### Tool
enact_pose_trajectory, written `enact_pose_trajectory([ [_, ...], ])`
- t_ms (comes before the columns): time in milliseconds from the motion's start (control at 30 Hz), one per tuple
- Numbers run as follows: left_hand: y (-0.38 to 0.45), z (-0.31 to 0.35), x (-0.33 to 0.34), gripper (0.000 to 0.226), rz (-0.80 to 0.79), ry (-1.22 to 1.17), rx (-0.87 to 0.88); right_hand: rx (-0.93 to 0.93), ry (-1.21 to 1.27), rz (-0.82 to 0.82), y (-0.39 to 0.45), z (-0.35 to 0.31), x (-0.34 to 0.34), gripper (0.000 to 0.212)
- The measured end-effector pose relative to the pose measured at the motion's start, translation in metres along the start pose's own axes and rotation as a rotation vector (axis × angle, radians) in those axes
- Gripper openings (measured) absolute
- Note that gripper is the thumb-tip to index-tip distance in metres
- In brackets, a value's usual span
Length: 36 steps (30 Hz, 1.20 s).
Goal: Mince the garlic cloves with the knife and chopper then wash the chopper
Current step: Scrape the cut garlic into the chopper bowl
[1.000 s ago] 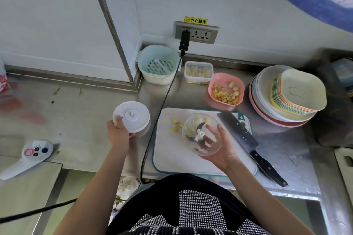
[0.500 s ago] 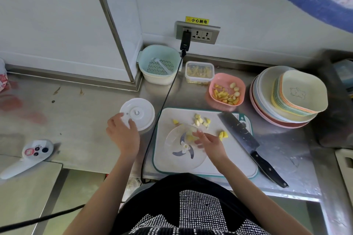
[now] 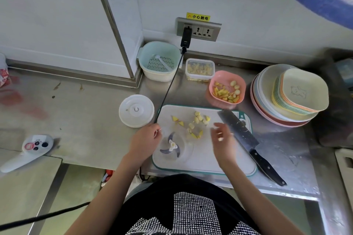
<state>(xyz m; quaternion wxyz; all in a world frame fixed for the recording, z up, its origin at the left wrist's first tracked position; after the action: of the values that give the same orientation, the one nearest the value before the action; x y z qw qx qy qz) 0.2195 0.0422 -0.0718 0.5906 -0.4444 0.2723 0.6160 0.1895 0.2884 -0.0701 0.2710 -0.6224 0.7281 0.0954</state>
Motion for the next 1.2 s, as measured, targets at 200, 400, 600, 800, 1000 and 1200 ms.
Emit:
enact_pose_trajectory([
  [200,-0.003,-0.013,-0.008,0.019,0.045,0.009,-0.179,0.197,-0.647,0.197,0.015,0.063,-0.058,0.048],
  [400,-0.003,-0.005,-0.009,0.026,0.077,0.002,-0.252,0.078,-0.854,0.019,0.017,0.084,-0.067,0.034],
  [600,-0.009,0.012,-0.011,0.033,0.407,0.104,0.003,-0.025,-0.799,0.043,0.022,0.071,-0.084,0.026],
  [800,-0.026,0.077,0.011,0.021,0.326,0.047,0.517,-0.054,-0.432,0.051,0.032,0.044,-0.077,0.021],
  [1000,-0.039,0.106,0.076,0.048,-0.006,0.108,0.618,0.089,-0.294,-0.067,0.031,0.046,-0.057,0.022],
  [1200,-0.023,0.13,0.113,0.076,0.005,0.155,0.049,0.057,-0.335,-0.257,0.035,0.039,-0.05,0.025],
])
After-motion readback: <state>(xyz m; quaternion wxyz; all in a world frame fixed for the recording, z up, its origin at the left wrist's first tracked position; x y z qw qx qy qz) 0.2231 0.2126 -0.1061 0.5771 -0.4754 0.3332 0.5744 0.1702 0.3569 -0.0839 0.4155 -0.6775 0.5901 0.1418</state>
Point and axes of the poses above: each hand's wrist, its own y-axis towards the middle knuckle, its own x-axis out of the palm, z = x × y, the point moved 2 cm from there along y, towards the middle knuckle, and after that the axes turned 5 degrees about y, right-handed, at the moved point
